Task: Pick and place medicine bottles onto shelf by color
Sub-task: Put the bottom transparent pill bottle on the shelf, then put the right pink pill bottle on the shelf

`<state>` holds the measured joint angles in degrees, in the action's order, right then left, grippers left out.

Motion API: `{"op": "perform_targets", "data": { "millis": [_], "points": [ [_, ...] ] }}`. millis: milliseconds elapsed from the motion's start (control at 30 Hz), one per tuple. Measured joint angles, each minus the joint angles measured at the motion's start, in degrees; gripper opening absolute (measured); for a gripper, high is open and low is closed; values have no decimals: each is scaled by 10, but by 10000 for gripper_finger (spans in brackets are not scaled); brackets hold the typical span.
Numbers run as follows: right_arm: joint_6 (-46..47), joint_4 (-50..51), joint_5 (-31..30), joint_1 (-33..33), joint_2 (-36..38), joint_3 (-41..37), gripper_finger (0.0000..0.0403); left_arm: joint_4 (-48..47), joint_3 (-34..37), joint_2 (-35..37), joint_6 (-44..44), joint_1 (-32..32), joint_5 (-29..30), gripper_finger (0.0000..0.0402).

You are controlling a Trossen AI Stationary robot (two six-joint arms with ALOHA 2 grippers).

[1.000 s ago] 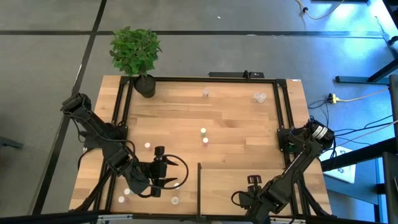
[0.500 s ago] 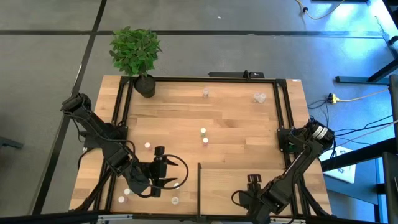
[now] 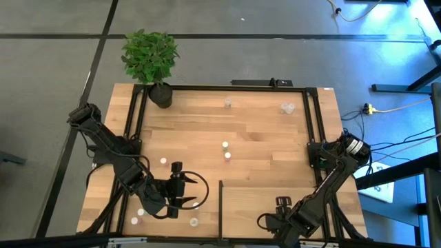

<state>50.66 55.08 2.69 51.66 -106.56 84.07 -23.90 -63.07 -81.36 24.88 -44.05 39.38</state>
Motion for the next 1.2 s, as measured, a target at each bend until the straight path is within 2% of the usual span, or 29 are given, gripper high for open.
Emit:
{"op": "perform_targets", "data": {
  "millis": [433,700,800,1000,1200],
  "points": [
    [0,10,0,0,2,6,228,0,0,0,0,0,0,232],
    [-2,79,-43,0,3,73,228,0,0,0,0,0,0,232],
    [-4,124,-83,0,3,106,228,0,0,0,0,0,0,232],
    [-12,168,-220,-3,3,157,228,0,0,0,0,0,0,232],
    [-36,169,-256,-30,3,164,228,0,0,0,0,0,0,232]
  ]
}}
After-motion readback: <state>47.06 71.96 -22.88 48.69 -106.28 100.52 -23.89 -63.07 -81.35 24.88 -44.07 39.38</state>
